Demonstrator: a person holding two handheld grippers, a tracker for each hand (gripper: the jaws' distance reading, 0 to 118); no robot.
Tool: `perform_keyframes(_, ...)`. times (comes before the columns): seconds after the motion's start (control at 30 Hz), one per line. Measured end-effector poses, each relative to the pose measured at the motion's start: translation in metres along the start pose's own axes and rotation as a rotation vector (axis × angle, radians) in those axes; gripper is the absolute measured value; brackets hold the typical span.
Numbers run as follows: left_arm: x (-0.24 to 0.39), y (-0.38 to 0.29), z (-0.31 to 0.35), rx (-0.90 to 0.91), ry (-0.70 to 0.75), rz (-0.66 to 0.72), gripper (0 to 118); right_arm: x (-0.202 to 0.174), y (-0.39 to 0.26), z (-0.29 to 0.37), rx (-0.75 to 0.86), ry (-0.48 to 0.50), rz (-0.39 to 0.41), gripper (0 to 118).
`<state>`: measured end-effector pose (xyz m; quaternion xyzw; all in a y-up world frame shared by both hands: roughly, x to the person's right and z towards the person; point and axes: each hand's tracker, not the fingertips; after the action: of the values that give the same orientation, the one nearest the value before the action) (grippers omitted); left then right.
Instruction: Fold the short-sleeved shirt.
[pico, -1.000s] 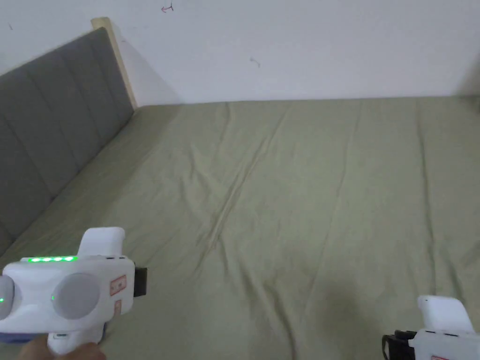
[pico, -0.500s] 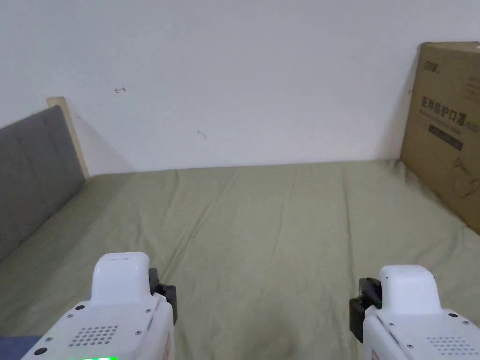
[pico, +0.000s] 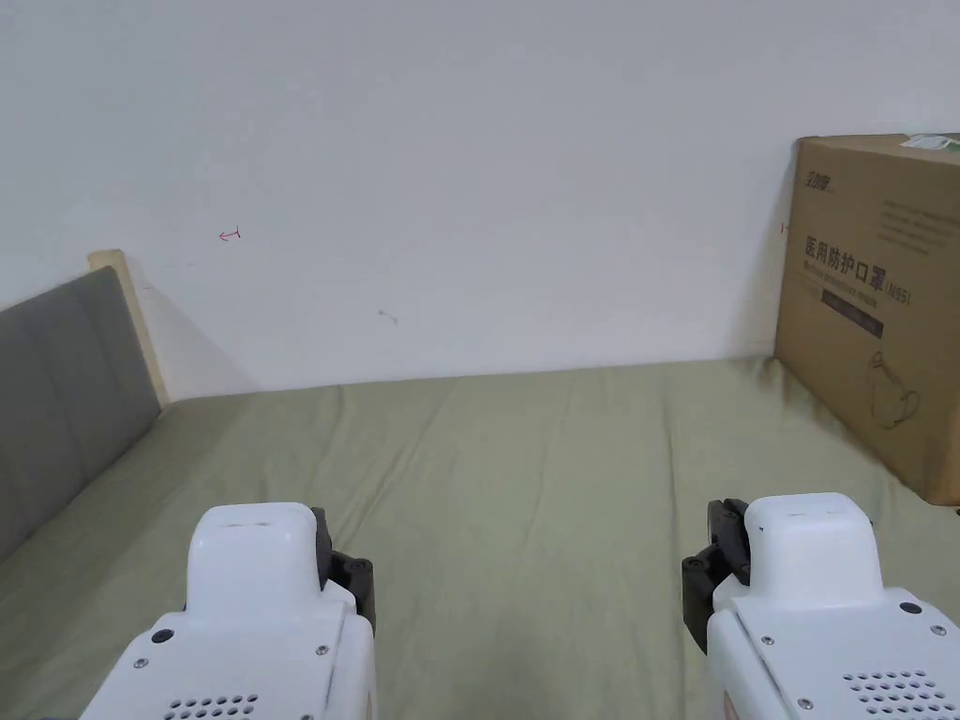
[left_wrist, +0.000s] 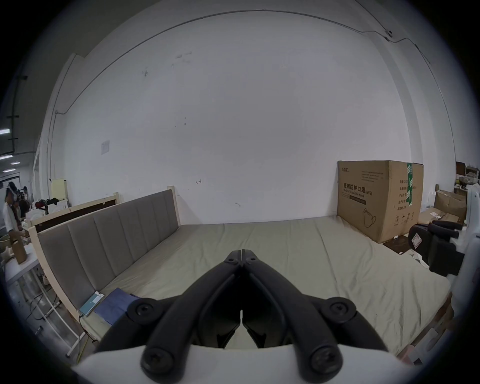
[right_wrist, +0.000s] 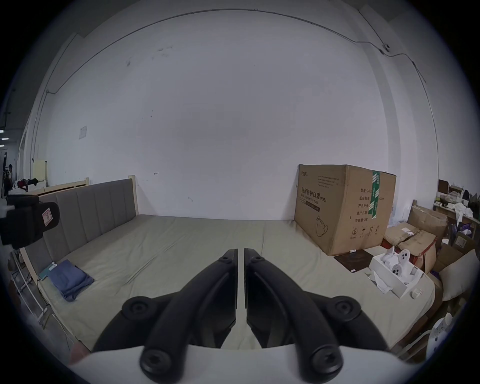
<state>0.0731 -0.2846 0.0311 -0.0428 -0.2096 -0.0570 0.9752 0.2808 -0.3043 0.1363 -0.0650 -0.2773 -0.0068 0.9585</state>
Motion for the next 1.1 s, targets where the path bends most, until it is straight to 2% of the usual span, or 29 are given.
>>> perform_keyframes(0.13,-0.003,-0.002,0.0,0.003,-0.01,0.003,3,0.001,0.002,0.0,0.006,0.003,-0.007,7)
perform_keyframes(0.2,-0.002,-0.002,-0.001,-0.015,-0.001,-0.007,36,0.001,0.003,0.0,0.012,0.003,-0.006,15)
perform_keyframes(0.23,-0.003,-0.003,-0.004,-0.025,-0.008,-0.008,59,0.001,0.003,0.0,0.011,-0.001,-0.008,27)
perform_keyframes(0.27,-0.003,-0.003,-0.006,-0.039,-0.006,-0.005,88,0.0,0.003,0.0,0.009,-0.004,-0.01,50)
perform_keyframes(0.3,-0.002,-0.004,-0.007,-0.054,-0.014,-0.001,103,0.0,0.002,-0.001,0.007,0.0,-0.014,73)
perform_keyframes(0.33,-0.003,-0.005,-0.007,-0.055,-0.021,0.009,109,0.0,0.002,-0.003,-0.002,0.007,-0.015,93)
perform_keyframes(0.37,-0.004,-0.005,-0.006,-0.056,-0.025,0.015,108,-0.001,0.001,-0.004,-0.007,0.01,-0.011,111)
perform_keyframes(0.4,-0.006,-0.003,-0.004,-0.056,-0.031,0.025,108,-0.001,0.0,-0.004,-0.008,0.011,-0.008,115)
perform_keyframes(0.53,-0.01,0.004,-0.01,-0.091,-0.022,0.04,108,-0.007,-0.002,-0.001,0.011,-0.02,0.025,116)
perform_keyframes(0.63,-0.016,0.009,-0.011,-0.107,-0.031,0.086,108,-0.007,-0.002,-0.003,0.006,-0.01,0.02,116)
perform_keyframes(0.83,-0.008,0.01,-0.014,-0.139,0.016,-0.011,108,-0.005,0.0,-0.006,-0.006,0.0,0.0,116)
perform_keyframes(0.97,-0.009,0.009,-0.012,-0.151,-0.065,0.057,108,-0.005,0.0,-0.007,-0.009,-0.005,0.002,116)
perform_keyframes(1.1,-0.01,0.009,-0.011,-0.166,-0.07,0.08,108,-0.003,0.001,-0.007,-0.015,-0.004,0.002,116)
